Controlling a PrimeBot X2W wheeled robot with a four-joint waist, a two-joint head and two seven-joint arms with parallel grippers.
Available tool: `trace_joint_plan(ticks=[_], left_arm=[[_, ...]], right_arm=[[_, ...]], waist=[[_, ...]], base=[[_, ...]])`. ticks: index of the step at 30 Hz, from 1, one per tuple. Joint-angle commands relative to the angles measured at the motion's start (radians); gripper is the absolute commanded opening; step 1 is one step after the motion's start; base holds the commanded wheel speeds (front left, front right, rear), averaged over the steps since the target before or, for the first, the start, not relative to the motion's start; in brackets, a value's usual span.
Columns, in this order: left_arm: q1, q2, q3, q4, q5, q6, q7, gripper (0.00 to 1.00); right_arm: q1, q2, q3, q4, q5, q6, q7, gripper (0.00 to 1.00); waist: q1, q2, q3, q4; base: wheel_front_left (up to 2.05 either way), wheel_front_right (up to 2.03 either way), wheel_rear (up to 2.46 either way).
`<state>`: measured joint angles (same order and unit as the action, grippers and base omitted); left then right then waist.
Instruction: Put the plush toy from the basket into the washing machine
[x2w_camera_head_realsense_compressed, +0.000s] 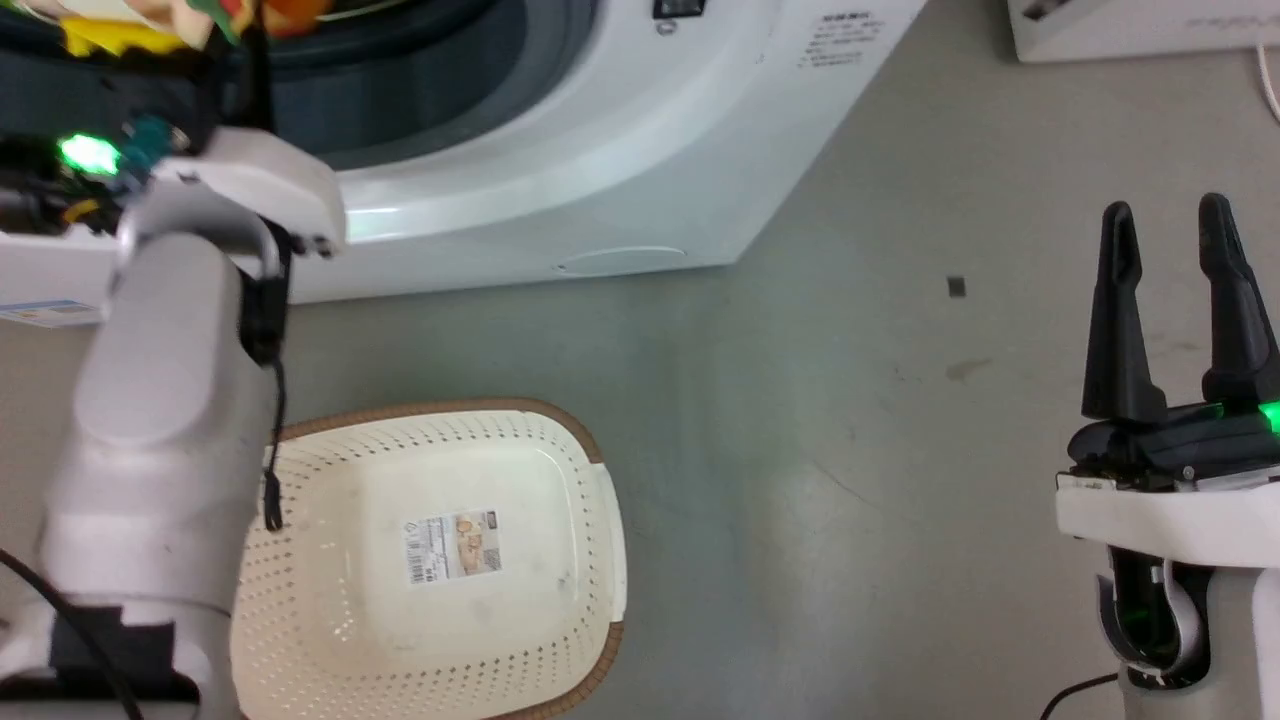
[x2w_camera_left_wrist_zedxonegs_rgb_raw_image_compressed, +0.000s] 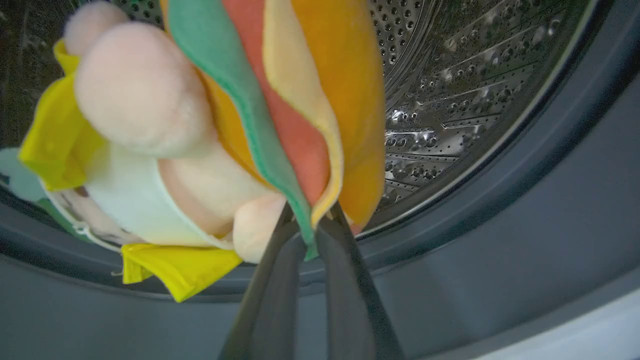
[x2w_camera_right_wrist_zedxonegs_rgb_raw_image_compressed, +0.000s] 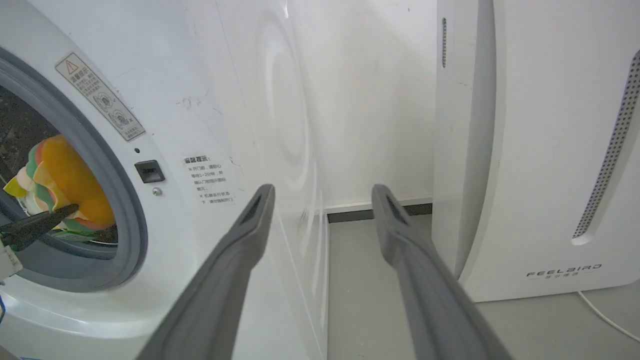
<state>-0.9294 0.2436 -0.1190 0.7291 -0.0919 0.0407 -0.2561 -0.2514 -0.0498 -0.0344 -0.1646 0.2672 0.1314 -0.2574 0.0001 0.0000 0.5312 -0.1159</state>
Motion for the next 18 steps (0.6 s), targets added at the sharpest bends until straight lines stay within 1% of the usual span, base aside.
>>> trace_joint_plan(ticks=[1,12,18], left_arm=[[-0.039,0.013,0.007,0.01,0.007,-0.002,-0.006,0.0],[-0.257,0.081,0.055,0.107,0.006,0.014,-0.006,0.0],[-0.343,0.121,0.066,0.171,0.006,0.012,-0.006,0.0]], right_arm=[[-0.02,0.0,0.003,-0.005,0.006,-0.001,-0.004,1.0],[-0.058,0.0,0.003,0.002,0.024,-0.001,-0.004,1.0],[-0.064,0.0,0.015,0.002,0.019,-0.001,-0.004,1.0]], waist=[[-0.0001,0.0,0.04,-0.034],[-0.0001,0.0,0.143,-0.102],[-0.0001,0.0,0.176,-0.123]], base=[[0.0,0.0,0.0],[0.0,0.0,0.0],[0.0,0.0,0.0]])
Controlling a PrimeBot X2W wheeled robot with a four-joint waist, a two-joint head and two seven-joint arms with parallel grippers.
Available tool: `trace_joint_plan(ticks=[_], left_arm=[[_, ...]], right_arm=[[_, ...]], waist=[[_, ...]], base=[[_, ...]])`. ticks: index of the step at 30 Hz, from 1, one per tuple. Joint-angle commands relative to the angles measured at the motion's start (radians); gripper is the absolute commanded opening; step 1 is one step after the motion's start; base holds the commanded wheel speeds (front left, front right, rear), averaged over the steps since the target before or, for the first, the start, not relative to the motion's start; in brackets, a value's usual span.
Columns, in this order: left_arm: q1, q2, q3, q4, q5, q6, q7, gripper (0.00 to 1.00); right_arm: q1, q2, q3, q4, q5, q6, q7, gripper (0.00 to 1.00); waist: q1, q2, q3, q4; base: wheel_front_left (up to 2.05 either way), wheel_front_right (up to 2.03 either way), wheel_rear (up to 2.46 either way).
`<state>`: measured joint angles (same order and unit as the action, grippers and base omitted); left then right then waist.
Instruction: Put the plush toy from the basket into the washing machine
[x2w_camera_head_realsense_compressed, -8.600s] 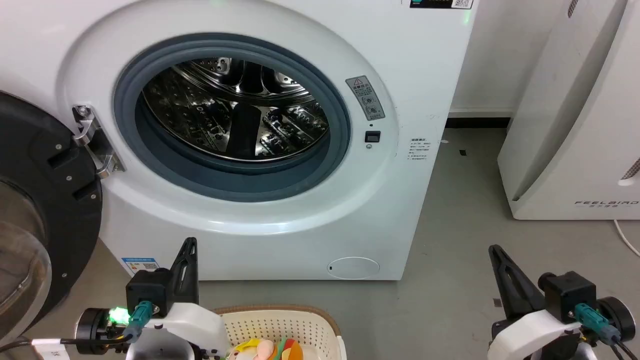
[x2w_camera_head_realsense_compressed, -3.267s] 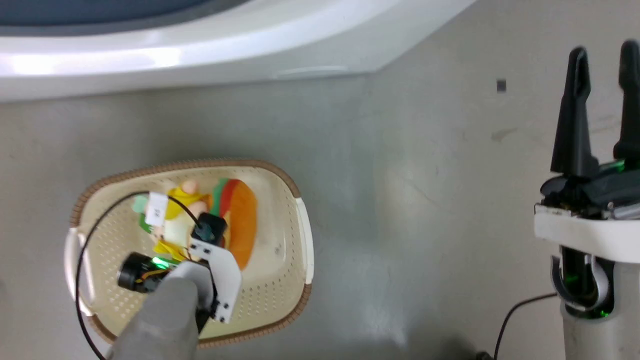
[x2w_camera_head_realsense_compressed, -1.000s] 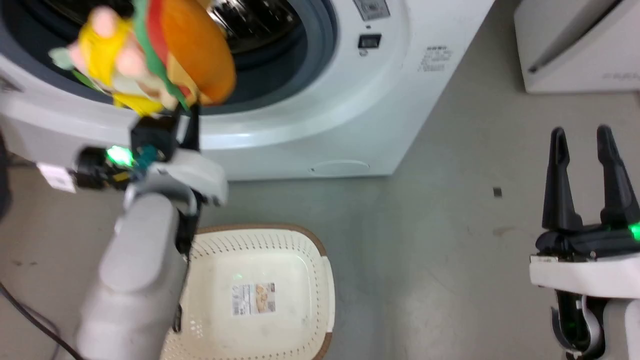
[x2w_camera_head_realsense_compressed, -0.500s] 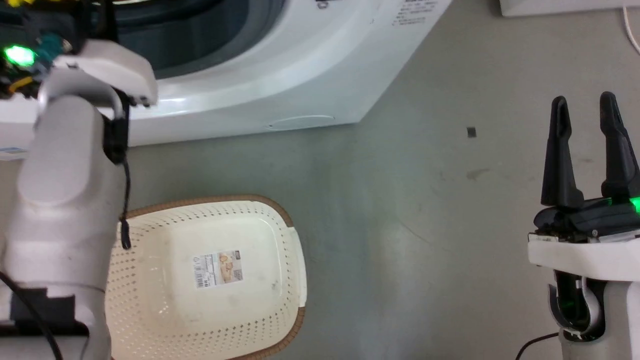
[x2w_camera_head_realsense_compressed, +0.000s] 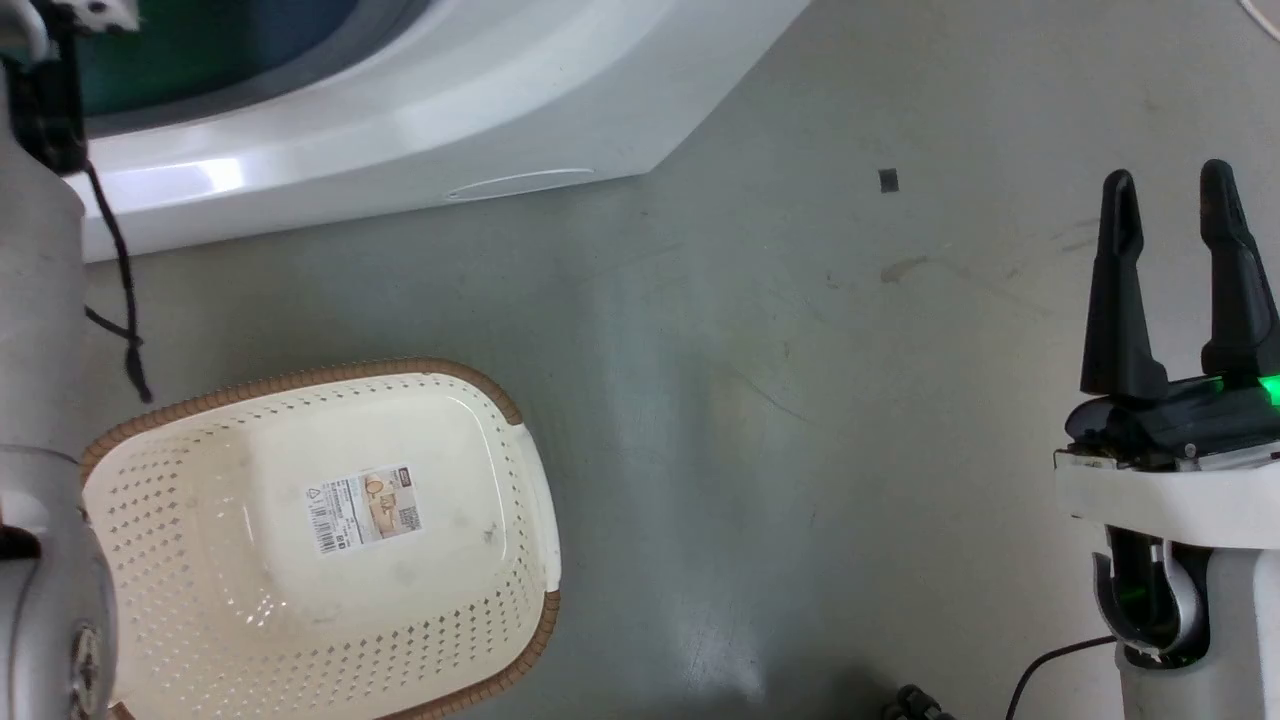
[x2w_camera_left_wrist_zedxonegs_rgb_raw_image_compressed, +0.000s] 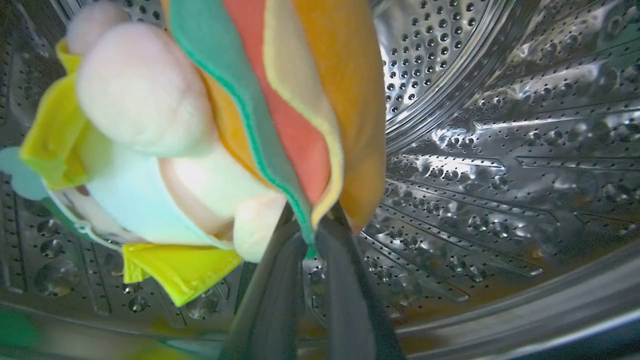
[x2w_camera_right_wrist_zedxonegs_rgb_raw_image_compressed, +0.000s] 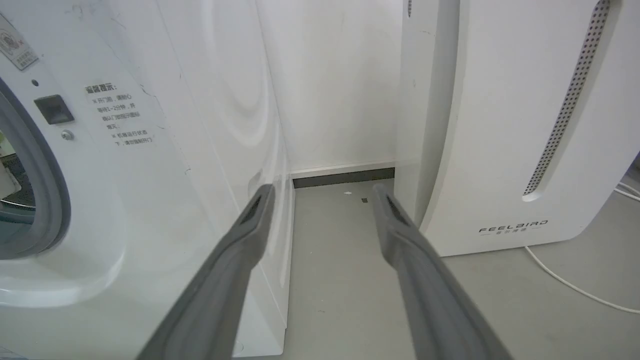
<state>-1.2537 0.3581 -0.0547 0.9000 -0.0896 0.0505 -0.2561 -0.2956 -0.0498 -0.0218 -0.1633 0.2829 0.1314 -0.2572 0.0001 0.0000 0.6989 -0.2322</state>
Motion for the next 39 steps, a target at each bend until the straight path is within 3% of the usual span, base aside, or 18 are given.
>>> trace_joint_plan(ticks=[1,4,5,6,13,22,35,39], left_arm=[[-0.031,0.012,0.004,0.01,0.002,0.001,-0.006,0.0],[-0.057,0.023,0.0,0.046,0.006,-0.002,-0.006,0.0],[-0.065,0.023,0.006,0.049,0.001,0.004,-0.006,0.13],[-0.069,0.023,0.009,0.045,0.0,0.007,-0.006,1.0],[-0.025,0.004,0.014,0.036,-0.015,-0.009,-0.006,1.0],[0.154,-0.039,0.039,-0.003,-0.038,-0.007,-0.006,1.0],[0.521,-0.142,0.06,-0.275,-0.001,0.043,-0.006,1.0],[0.62,-0.173,0.058,-0.362,0.008,0.039,-0.006,1.0]], right_arm=[[-0.021,0.0,0.004,0.0,0.003,-0.001,-0.005,1.0],[-0.026,0.0,0.01,0.0,0.002,-0.001,-0.005,1.0],[-0.026,0.0,0.011,0.001,0.002,-0.001,-0.005,1.0],[-0.027,0.0,0.011,0.001,0.001,-0.001,-0.005,1.0],[-0.023,0.0,0.02,0.021,-0.014,-0.001,-0.005,1.0],[0.005,0.0,0.011,0.046,-0.038,-0.001,-0.005,1.0],[0.107,0.0,-0.022,0.086,-0.099,-0.001,-0.005,1.0],[0.14,0.0,-0.031,0.094,-0.113,-0.001,-0.005,1.0]], waist=[[-0.0001,0.0,0.012,-0.009],[-0.0001,0.0,0.02,-0.012],[-0.0001,0.0,0.022,-0.012],[-0.0001,0.0,0.023,-0.011],[-0.0001,0.0,-0.01,0.007],[-0.0001,0.0,-0.123,0.038],[-0.0001,0.0,-0.319,0.114],[-0.0001,0.0,-0.372,0.141]], base=[[0.0,0.0,0.0],[0.0,0.0,0.0],[0.0,0.0,0.0],[0.0,0.0,0.0],[0.0,0.0,0.0],[0.0,0.0,0.0],[0.0,0.0,0.0],[0.0,0.0,0.0]])
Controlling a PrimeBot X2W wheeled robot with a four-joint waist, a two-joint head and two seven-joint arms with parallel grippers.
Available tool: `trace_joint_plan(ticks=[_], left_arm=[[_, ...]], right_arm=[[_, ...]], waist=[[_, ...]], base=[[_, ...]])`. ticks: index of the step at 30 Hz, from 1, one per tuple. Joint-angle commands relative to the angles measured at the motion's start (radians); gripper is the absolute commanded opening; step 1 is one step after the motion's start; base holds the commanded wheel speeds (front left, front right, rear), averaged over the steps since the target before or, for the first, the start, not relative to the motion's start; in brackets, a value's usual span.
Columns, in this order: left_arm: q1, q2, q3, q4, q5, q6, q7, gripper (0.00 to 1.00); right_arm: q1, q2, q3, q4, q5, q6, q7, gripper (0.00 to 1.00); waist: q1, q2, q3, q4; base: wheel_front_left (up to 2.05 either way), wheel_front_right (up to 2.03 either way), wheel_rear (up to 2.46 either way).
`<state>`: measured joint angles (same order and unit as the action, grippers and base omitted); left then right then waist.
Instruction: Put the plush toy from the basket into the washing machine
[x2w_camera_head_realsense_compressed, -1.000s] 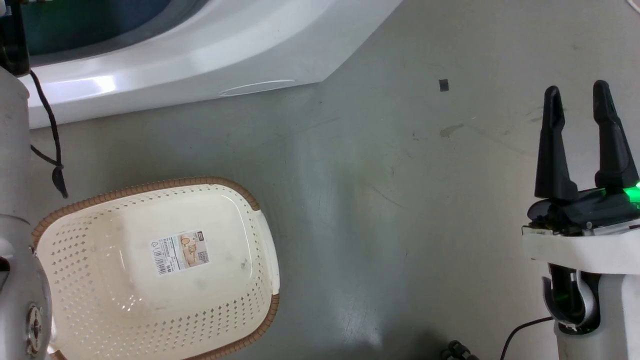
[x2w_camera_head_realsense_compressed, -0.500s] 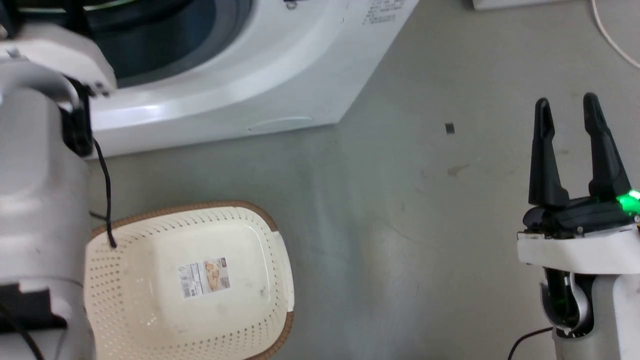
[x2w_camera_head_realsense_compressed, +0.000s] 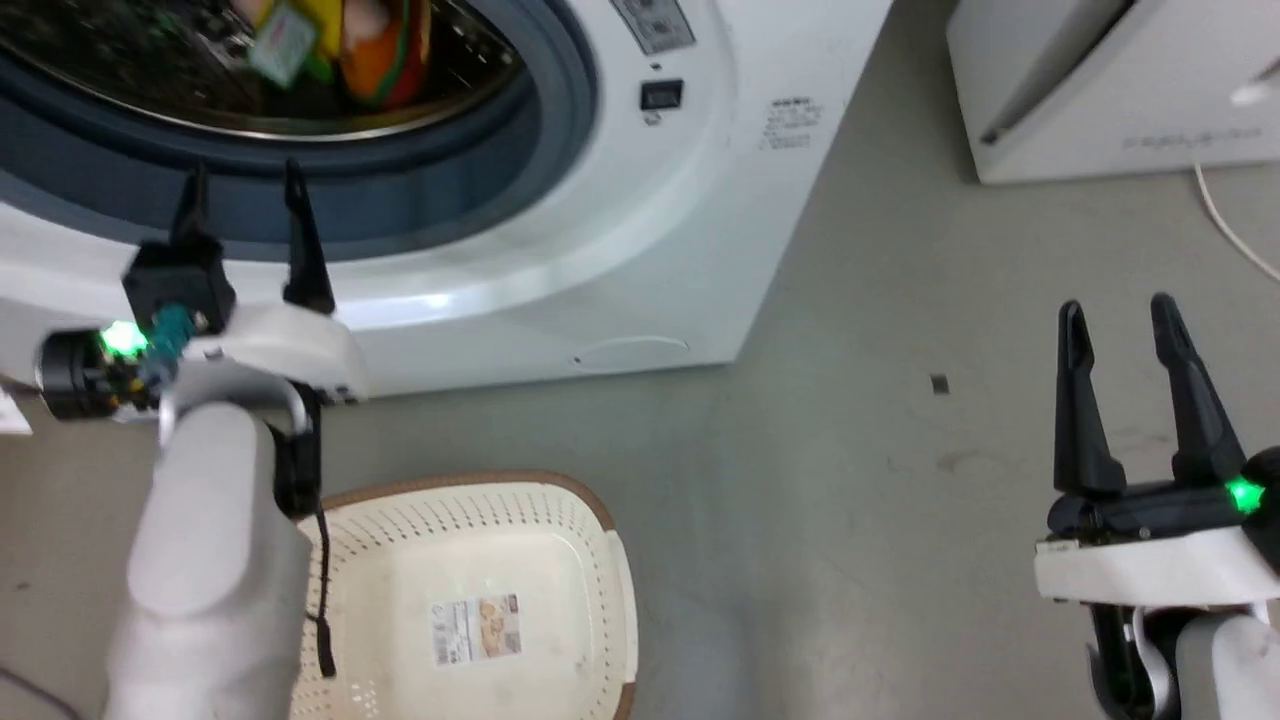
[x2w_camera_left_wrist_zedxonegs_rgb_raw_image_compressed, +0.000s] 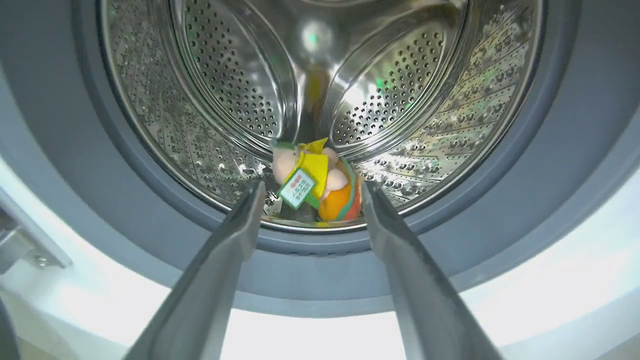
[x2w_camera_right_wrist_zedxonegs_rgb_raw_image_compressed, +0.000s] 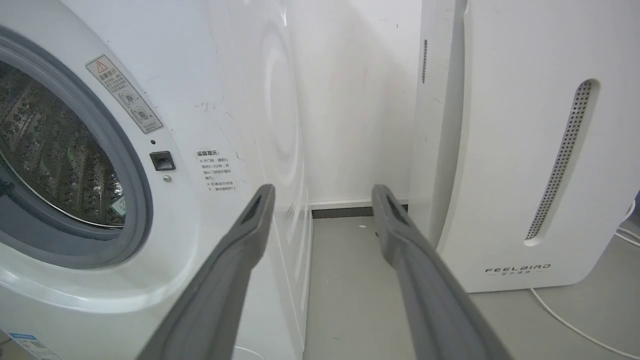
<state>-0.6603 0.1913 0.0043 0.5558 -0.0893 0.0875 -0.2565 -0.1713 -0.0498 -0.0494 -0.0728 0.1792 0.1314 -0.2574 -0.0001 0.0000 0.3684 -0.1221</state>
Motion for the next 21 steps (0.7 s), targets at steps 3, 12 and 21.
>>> trace_joint_plan(ticks=[3,12,21], left_arm=[[0.097,-0.032,-0.006,-0.082,0.015,-0.004,-0.005,1.0],[0.289,-0.081,0.0,-0.252,0.019,-0.045,-0.005,1.0],[0.45,-0.112,0.006,-0.314,0.04,-0.044,-0.005,1.0]], right_arm=[[0.04,0.0,-0.006,0.011,-0.017,-0.001,-0.004,1.0],[0.096,0.0,-0.017,0.031,-0.029,-0.001,-0.004,1.0],[0.145,0.0,-0.024,0.045,-0.038,-0.001,-0.004,1.0]], waist=[[0.0001,0.0,-0.077,0.051],[0.0001,0.0,-0.161,0.093],[0.0001,0.0,-0.224,0.112]], base=[[0.0,0.0,0.0],[0.0,0.0,0.0],[0.0,0.0,0.0]])
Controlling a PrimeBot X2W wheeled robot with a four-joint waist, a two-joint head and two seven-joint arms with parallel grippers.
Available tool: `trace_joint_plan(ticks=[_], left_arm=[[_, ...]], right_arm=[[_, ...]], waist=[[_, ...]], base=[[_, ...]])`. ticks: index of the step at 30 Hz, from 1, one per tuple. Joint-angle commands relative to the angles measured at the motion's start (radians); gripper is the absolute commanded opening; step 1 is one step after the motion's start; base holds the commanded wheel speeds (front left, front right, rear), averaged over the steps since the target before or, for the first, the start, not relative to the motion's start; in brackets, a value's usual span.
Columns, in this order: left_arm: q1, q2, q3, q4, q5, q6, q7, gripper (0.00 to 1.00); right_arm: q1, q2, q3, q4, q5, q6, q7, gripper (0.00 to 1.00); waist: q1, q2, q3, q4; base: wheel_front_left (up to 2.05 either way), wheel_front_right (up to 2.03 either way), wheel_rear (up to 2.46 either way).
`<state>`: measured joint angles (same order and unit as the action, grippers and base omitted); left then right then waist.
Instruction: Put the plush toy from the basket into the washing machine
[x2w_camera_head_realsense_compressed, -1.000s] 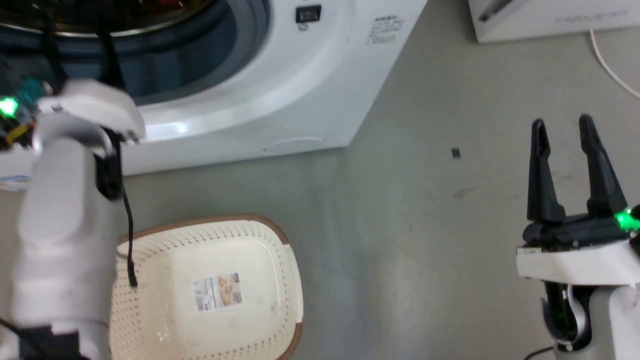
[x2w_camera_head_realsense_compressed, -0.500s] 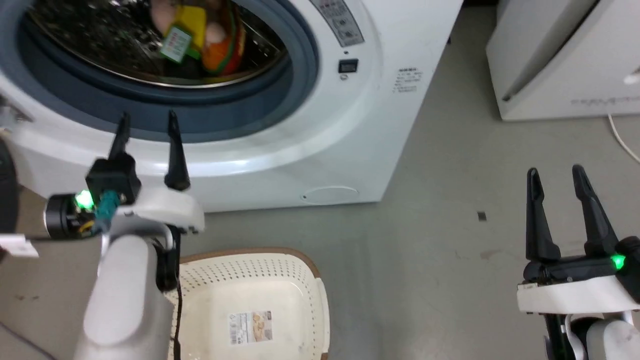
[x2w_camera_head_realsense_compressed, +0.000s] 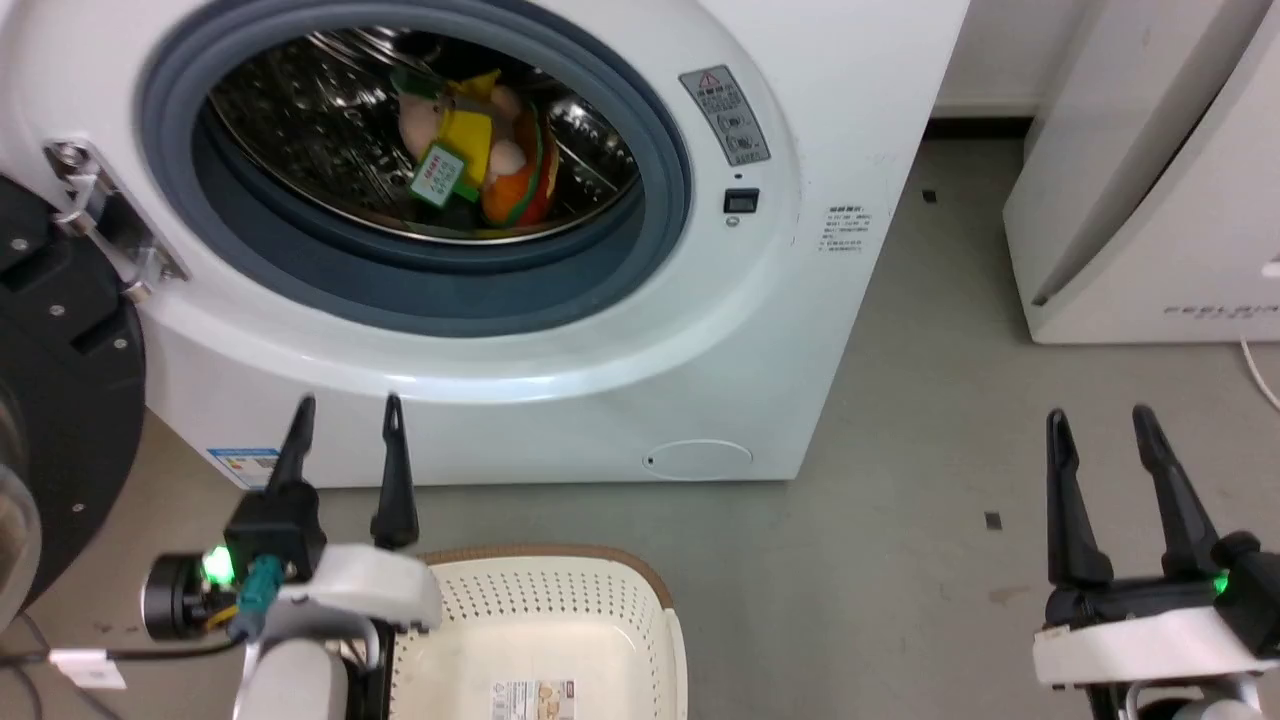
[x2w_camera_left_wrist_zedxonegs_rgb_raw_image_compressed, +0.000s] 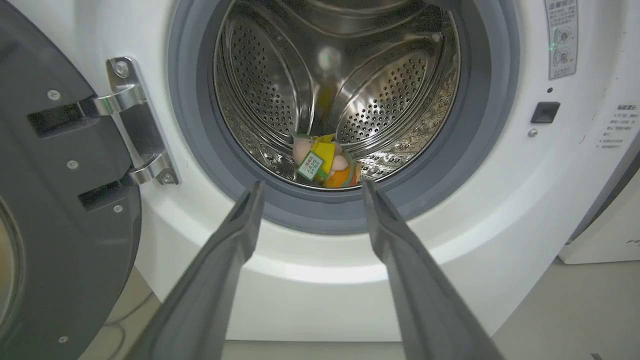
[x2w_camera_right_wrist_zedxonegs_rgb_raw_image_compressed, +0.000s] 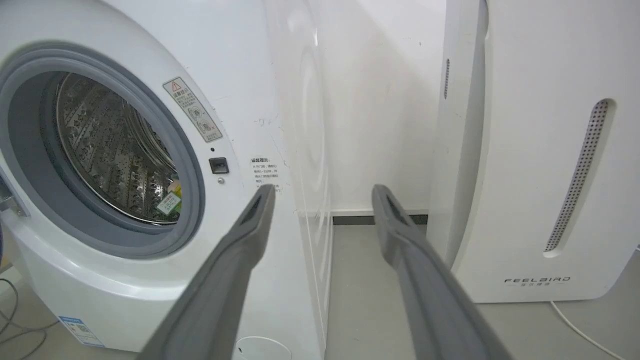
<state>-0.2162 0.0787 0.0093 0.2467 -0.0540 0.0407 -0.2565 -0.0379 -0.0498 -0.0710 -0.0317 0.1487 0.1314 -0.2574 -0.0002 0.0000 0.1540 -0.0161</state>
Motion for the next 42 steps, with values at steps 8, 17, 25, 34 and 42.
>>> trace_joint_plan(ticks=[8,17,25,34,42], left_arm=[[0.119,-0.018,0.0,-0.03,0.006,0.02,-0.005,1.0],[0.142,-0.023,-0.005,-0.035,0.002,0.011,0.005,0.0],[0.147,-0.023,-0.005,-0.049,0.005,0.008,0.021,0.0],[0.152,-0.023,-0.005,-0.064,0.009,0.004,0.04,0.0],[0.157,-0.024,-0.006,-0.078,0.012,0.0,0.056,0.0]], right_arm=[[0.073,0.0,-0.009,0.023,-0.015,-0.001,-0.004,1.0],[0.09,0.0,-0.01,0.028,-0.01,0.0,0.004,0.0],[0.086,0.0,-0.005,0.028,-0.019,0.0,0.021,0.0],[0.083,0.0,0.001,0.028,-0.029,0.0,0.039,0.0],[0.079,0.0,0.007,0.029,-0.038,0.0,0.056,0.0]], waist=[[0.0002,0.0,-0.066,0.027],[0.0002,0.0,-0.088,0.034],[0.0002,0.0,-0.093,0.033],[0.0002,0.0,-0.097,0.031],[0.0002,0.0,-0.102,0.03]], base=[[0.0,0.0,0.0],[0.0,0.0,0.0],[0.0,0.0,0.0],[0.0,0.0,0.0],[0.0,0.0,0.0]])
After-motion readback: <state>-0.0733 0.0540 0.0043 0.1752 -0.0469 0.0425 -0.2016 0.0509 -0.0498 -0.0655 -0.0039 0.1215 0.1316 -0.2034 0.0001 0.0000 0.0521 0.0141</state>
